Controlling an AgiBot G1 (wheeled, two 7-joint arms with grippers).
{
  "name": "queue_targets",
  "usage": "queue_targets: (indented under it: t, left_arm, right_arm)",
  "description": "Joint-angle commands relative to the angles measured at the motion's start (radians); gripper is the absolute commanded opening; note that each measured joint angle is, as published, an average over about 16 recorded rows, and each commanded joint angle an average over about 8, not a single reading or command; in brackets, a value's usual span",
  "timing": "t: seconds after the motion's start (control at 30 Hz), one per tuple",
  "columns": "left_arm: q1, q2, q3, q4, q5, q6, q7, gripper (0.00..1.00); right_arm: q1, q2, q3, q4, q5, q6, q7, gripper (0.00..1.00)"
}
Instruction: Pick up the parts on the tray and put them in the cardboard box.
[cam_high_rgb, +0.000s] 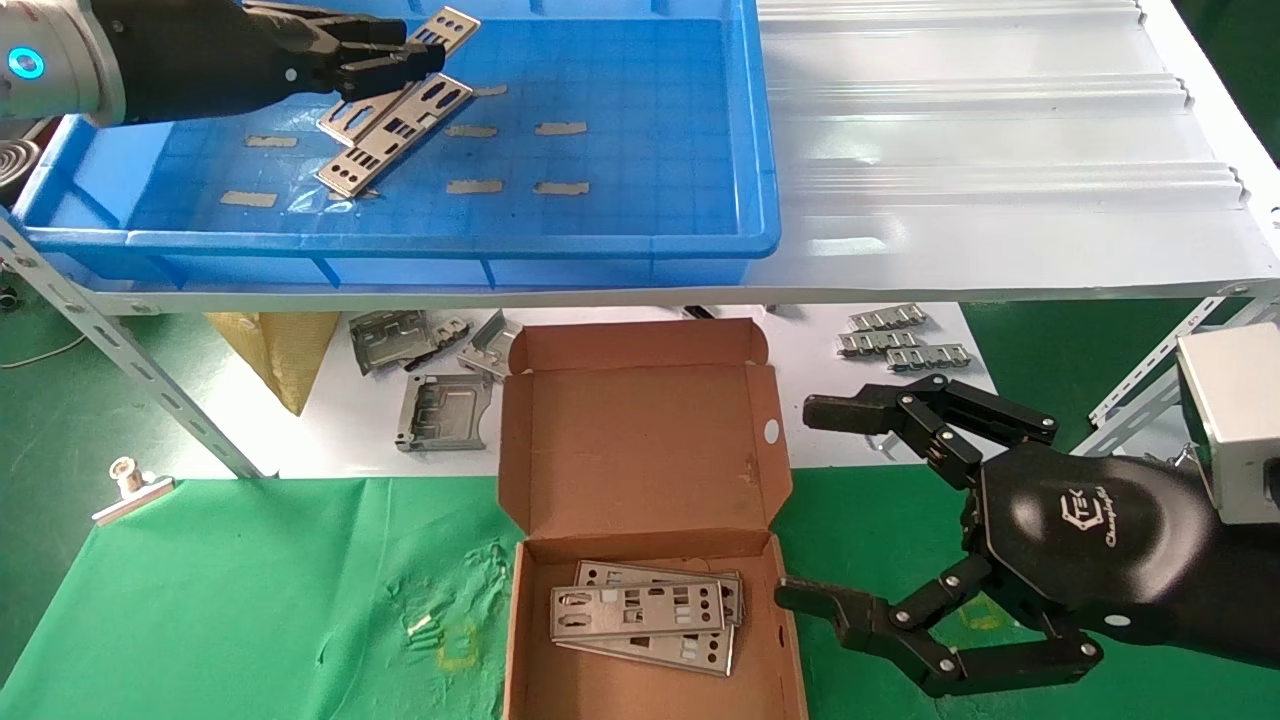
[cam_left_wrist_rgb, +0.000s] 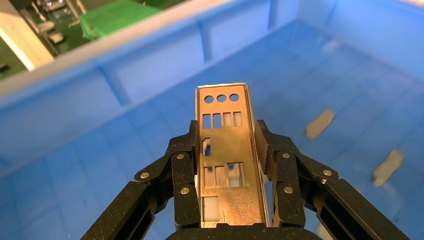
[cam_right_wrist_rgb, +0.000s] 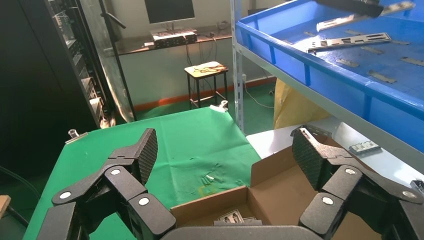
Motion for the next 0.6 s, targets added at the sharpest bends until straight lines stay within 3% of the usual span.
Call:
queue_targets:
  t: [0.03, 0.37, 0.6]
  left_arm:
    - [-0.006, -0.003, -0.007, -0.003, -0.010, 0.007, 0.005, 0.00]
    - [0.005, -0.023, -0.023, -0.051, -0.044, 0.331, 0.084, 0.00]
    - [0.090, -0.021, -0.002, -0.152, -0.074, 0.530, 0.141, 0.00]
  right_arm:
    - [0.000, 0.000, 0.000, 0.000, 0.000, 0.000, 0.000, 1.00]
    - [0.000, 0.000, 0.000, 0.000, 0.000, 0.000, 0.000, 1.00]
    - [0.000, 0.000, 0.000, 0.000, 0.000, 0.000, 0.000, 1.00]
